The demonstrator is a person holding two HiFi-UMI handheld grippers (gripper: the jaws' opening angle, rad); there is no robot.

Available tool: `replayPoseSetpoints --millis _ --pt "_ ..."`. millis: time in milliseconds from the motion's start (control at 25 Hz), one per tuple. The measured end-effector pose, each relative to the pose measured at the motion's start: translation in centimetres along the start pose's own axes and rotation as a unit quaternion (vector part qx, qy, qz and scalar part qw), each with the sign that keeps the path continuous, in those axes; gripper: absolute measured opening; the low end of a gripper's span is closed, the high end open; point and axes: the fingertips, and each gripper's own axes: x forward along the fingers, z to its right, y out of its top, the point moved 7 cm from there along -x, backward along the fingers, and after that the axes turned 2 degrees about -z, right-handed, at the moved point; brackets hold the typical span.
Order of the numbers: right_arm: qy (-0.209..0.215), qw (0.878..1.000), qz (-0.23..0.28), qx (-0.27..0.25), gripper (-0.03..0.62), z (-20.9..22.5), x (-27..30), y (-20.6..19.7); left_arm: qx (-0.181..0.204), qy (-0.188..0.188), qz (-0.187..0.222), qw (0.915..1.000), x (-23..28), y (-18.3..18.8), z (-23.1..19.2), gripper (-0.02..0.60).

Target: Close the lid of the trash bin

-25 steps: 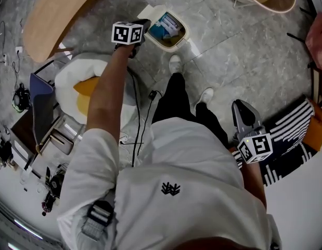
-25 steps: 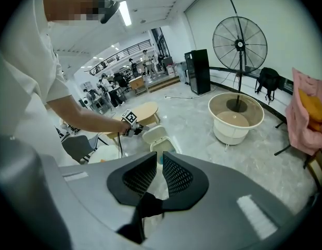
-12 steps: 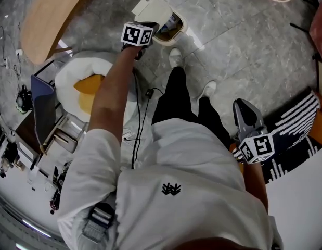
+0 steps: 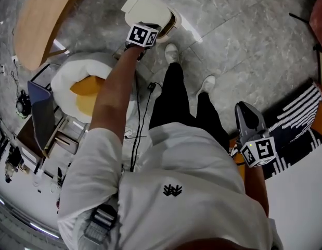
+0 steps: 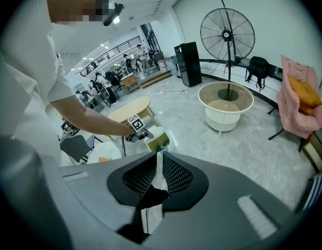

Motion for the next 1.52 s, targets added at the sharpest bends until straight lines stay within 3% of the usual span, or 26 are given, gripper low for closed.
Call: replayPoseSetpoints --millis 800,1520 --pt "-0.016 0.999 -0.028 0.027 0.034 2.3 1.8 -2.1 0.033 0.004 -0.054 0.998 10.0 -1.4 0.4 0.08" --pt "-0.013 0.999 -0.032 0.023 0.034 2.4 2.7 -3.1 0.04 0.018 -0.05 0.9978 11.8 -2.0 -0.3 0.069"
